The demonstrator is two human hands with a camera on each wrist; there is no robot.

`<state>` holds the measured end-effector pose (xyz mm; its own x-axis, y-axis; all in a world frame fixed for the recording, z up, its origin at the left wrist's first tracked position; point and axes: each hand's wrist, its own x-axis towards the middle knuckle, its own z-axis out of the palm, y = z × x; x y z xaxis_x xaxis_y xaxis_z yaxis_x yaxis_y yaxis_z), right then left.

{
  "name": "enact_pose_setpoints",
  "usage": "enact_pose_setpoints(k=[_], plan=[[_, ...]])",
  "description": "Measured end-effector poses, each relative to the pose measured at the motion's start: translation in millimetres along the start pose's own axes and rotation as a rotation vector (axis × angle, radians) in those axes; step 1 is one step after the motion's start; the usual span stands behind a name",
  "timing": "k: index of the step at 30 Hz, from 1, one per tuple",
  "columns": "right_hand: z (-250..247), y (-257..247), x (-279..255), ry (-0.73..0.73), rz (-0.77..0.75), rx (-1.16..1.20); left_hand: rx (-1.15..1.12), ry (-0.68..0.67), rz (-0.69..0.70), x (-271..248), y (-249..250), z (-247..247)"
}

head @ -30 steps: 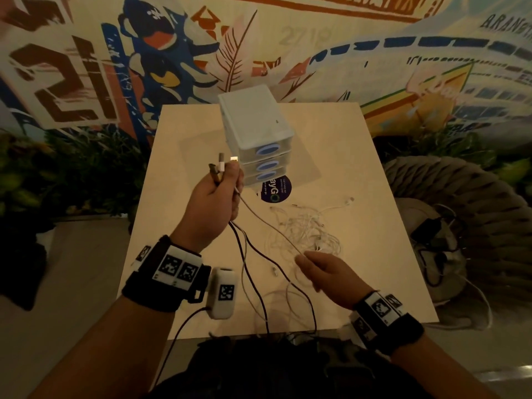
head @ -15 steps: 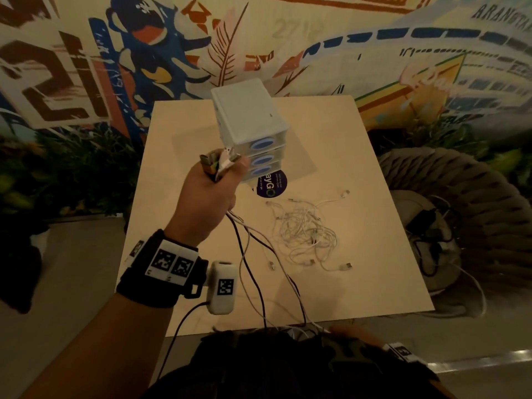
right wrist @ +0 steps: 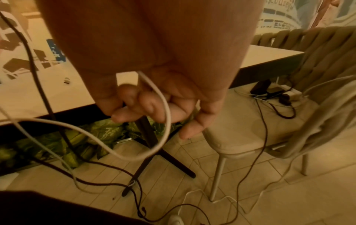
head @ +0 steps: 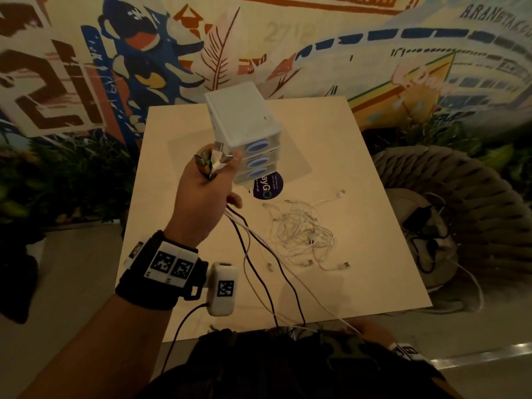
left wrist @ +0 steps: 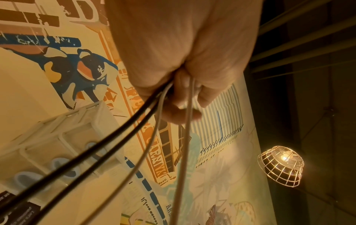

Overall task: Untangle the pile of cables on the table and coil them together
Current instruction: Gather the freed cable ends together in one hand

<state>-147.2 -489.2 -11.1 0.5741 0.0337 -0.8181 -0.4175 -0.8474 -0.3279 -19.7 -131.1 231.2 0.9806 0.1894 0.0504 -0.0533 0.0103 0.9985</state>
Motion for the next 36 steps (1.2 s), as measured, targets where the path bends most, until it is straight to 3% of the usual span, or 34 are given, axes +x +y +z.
enact_pose_setpoints(k=[5, 7, 9, 13, 17, 20, 23, 33, 36], plan=[[-6, 12, -12, 0.177, -0.082, 0.229, -0.046, 0.126, -0.136, 9, -4, -9], [-20, 5, -21, 0.278, -0.133, 0.375, -0.083, 0.128, -0.153, 11, -4, -14], [-33, 0, -23, 0.306, -0.184, 0.361, -0.115, 0.101, -0.162, 11, -4, -16], [-35, 3, -16, 0.26, -0.202, 0.213, -0.097, 0.044, -0.152, 7, -1, -9], [-24, 17, -9, 0.075, -0.161, -0.024, -0.109, 0.077, -0.144, 7, 1, -8], [-10, -7, -17, -0.075, -0.109, -0.062, -0.137, 0.111, -0.144, 8, -1, -13], [2, -27, -17, -0.144, -0.002, -0.264, -0.141, 0.08, -0.129, 5, -1, -11], [-22, 43, 16, -0.01, 0.182, -0.373, -0.089, 0.202, -0.065, 13, 9, -26], [-30, 58, 10, 0.026, 0.19, -0.302, -0.099, 0.22, -0.078, 9, 4, -26]])
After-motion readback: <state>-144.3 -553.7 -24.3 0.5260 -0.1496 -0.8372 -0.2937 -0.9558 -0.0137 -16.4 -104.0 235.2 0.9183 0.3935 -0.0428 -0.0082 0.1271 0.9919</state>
